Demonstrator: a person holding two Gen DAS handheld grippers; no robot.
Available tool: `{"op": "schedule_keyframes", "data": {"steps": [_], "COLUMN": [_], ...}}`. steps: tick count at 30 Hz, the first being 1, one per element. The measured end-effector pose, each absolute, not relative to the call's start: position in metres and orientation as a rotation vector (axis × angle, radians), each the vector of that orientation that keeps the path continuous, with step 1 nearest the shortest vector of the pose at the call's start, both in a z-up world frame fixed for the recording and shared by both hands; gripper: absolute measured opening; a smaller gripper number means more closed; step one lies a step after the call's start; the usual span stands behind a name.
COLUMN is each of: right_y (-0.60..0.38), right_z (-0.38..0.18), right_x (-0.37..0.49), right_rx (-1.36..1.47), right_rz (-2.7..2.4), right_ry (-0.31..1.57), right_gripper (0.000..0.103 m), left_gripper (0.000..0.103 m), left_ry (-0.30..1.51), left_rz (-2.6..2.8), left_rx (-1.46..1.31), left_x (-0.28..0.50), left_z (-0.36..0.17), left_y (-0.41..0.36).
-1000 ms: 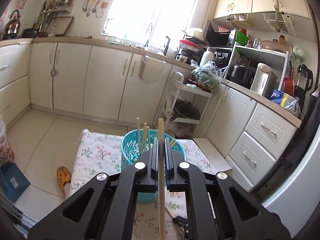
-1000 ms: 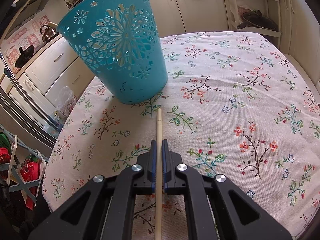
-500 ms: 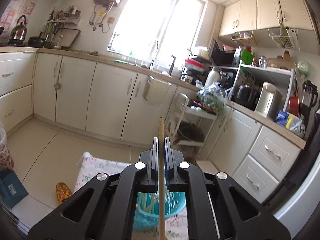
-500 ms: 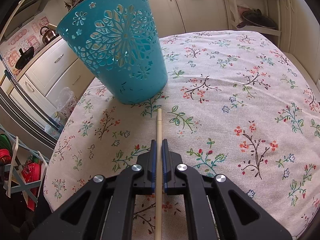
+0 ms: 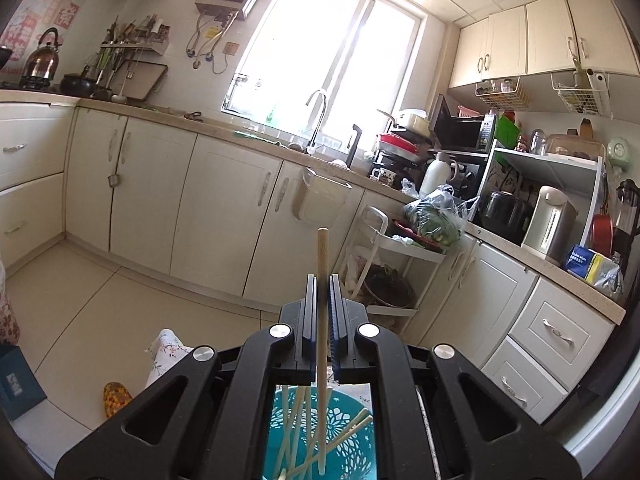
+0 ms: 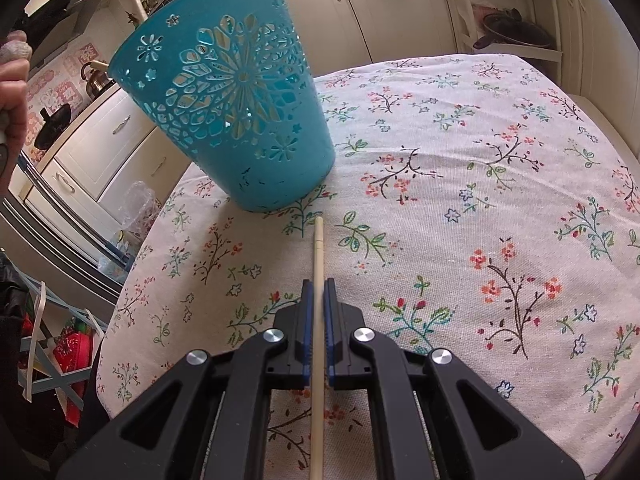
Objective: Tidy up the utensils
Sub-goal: 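Lower the stick into the teal basket and open the left tool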
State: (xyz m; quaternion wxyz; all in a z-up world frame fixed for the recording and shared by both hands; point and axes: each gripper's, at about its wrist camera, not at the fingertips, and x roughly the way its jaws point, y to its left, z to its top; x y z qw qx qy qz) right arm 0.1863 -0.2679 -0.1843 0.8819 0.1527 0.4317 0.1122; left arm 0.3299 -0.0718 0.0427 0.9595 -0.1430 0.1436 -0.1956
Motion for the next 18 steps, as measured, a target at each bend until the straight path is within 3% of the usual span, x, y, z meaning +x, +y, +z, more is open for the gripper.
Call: {"op": "schedule_keyframes", "data": {"steps": [18], "right_y": [-0.268], "right_z": [-0.185], "right_x": [0.186], "right_rx": [0.321], "right_rz": [0.235], "right_ry": [0.899], "right_gripper": [0.006], "left_gripper": [0.008], "left_ry": [0.482], "left_rz": [-0.398], "left_rx": [-0.145], "left_x": [0.326], "left_z": [-0.021], "left_y": [-0.091]}}
